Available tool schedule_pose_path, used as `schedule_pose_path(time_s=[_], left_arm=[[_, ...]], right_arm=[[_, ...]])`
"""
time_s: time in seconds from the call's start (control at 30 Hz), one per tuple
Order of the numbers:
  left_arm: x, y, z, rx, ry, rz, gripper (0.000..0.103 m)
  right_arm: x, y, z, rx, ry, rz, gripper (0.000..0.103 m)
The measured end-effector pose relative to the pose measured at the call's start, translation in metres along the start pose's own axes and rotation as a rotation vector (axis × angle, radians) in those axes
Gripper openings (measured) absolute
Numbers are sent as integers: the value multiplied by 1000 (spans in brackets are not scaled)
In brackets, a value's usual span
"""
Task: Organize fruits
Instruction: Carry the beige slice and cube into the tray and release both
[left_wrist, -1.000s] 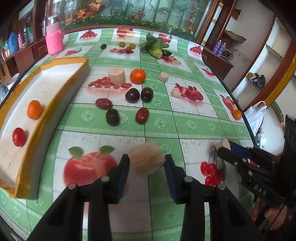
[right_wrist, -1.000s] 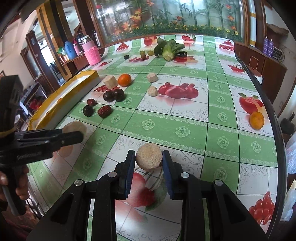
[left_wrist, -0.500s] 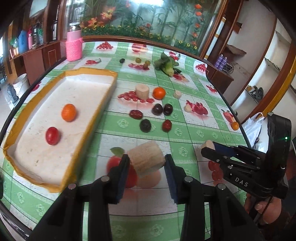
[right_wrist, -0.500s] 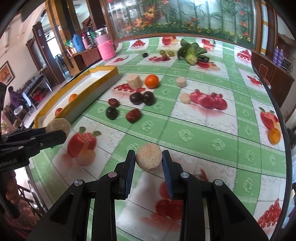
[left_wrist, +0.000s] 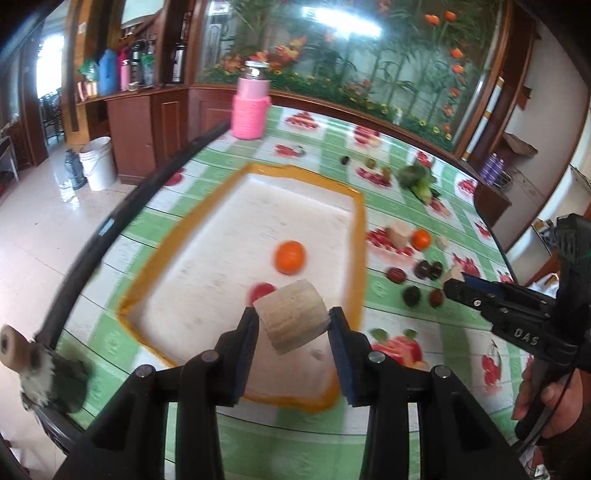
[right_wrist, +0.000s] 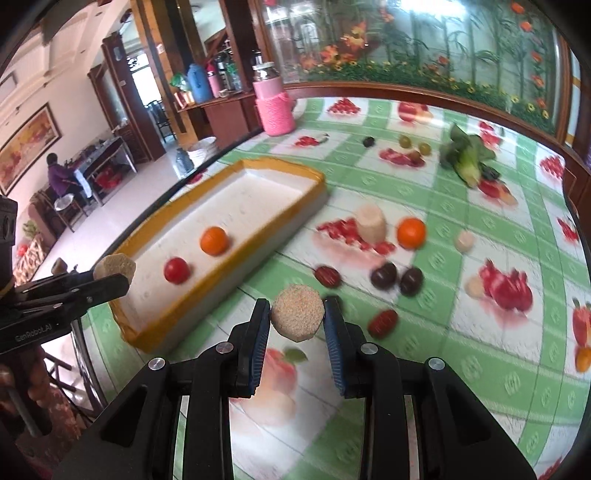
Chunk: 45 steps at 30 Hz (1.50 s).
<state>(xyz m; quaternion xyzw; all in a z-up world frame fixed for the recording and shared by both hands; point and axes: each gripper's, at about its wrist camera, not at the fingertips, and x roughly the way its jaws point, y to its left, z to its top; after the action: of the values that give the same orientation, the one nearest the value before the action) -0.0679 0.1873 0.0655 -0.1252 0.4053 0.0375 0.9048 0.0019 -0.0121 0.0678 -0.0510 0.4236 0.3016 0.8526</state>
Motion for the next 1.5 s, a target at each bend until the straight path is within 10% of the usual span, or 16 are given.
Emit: schedule_pose_path(time_s=[0.47, 1.5], left_arm=[[35, 52, 27, -34, 12, 74, 41], [103, 56, 32, -6, 137, 106, 42]], right_arm=[[62, 37, 82, -43, -1, 32, 29], [169, 54, 83, -210, 178, 1, 30]])
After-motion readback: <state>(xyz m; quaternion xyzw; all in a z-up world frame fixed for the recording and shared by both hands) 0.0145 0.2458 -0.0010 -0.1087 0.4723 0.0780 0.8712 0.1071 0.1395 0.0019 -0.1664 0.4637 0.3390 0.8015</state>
